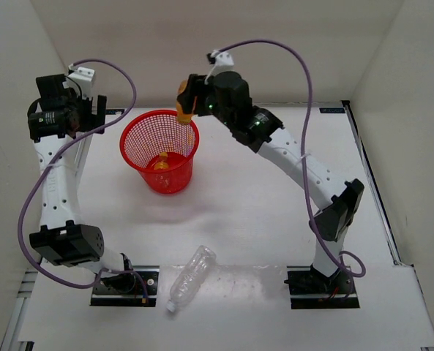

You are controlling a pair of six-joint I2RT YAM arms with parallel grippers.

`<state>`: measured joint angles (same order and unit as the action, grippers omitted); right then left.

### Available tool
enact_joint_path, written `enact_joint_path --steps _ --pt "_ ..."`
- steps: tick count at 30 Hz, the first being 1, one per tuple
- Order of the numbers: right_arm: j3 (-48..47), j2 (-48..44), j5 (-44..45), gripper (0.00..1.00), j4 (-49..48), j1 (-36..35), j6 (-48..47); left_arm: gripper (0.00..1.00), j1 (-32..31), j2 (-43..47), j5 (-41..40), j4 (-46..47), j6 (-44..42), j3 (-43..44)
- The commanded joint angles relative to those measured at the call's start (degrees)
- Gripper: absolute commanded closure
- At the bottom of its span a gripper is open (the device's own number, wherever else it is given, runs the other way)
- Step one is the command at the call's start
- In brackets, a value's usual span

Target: Put the plastic bottles in the bin

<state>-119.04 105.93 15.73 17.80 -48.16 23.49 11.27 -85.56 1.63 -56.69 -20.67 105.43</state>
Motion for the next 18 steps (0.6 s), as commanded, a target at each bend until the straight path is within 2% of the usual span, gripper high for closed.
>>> enact_joint_path --steps 1,2,4,5,6,8,11,15,18 --pt "-2.0 3.0 -8.7 0.97 -2.0 -2.6 -6.9 0.00 1.9 4.9 -1.3 0.3 0.7 -5.0" --pt "-2.0 4.1 -11.1 0.86 -1.3 -3.2 -6.9 0.00 2.6 5.6 -1.3 0.3 0.7 -6.2" --pt "-3.2 6.5 -14.0 0.52 1.7 -3.2 -6.9 0.00 3.2 7.4 -1.3 0.9 0.7 -9.4" --pt "-4.3 7.4 -15.4 0.25 3.2 -3.2 -7.7 0.00 3.8 7.4 -0.8 0.9 0.7 -10.1" --pt "-5.8 8.4 -17.0 0.14 5.0 -3.2 -7.8 0.00 4.5 8.2 -0.7 0.9 0.7 -10.8" --pt "-10.9 10.0 -20.3 0.00 9.5 -3.2 -9.0 0.00 5.0 9.0 -0.1 0.9 0.7 -12.4" --pt "-10.4 8.1 -20.3 0.00 9.5 -4.4 -13.2 0.00 5.5 10.6 0.6 0.9 0.7 -14.9" --pt "-4.9 1.8 -21.9 0.00 11.0 -5.7 -20.6 0.00 5.5 12.6 1.8 0.9 0.7 -18.0" --pt "-0.6 -3.0 -19.2 0.00 15.7 -7.0 -17.8 0.00 5.5 14.0 2.3 0.9 0.7 -19.3"
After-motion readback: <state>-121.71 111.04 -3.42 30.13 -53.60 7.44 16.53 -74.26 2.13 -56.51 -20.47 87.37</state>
